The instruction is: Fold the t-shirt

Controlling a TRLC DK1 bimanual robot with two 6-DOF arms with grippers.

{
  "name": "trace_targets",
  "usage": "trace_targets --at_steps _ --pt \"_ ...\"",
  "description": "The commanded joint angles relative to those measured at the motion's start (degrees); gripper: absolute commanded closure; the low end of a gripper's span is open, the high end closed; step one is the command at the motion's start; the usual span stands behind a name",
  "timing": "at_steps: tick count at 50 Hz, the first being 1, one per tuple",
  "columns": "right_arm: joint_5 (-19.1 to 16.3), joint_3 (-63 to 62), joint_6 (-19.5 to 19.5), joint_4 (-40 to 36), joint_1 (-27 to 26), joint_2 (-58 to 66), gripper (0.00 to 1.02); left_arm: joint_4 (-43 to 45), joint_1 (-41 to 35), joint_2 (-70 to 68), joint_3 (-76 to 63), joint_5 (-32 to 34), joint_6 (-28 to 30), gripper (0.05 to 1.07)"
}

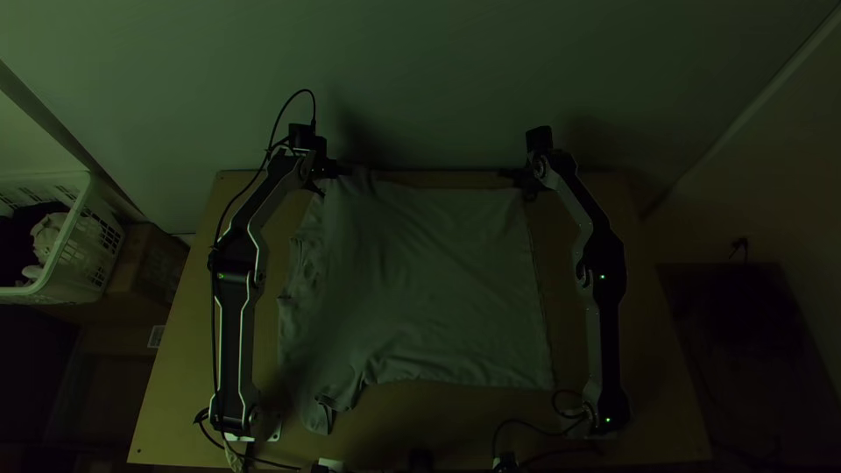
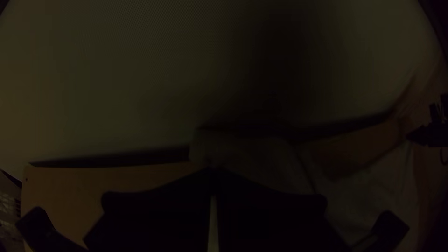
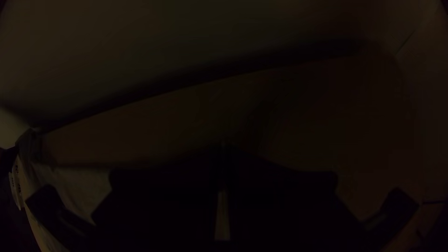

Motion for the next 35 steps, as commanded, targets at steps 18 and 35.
trace_targets --at_steps 18,35 --pt "0.57 -1.86 -4.19 -5.43 -0.51 -5.41 1.0 -6.05 2.37 -10.03 -6.42 1.35 -0.56 1.05" --pt "1.09 -8.81 -5.33 -9.74 -0.16 -12.53 1.0 -0.51 1.93 -22.42 -24.08 1.79 -0.38 1.05"
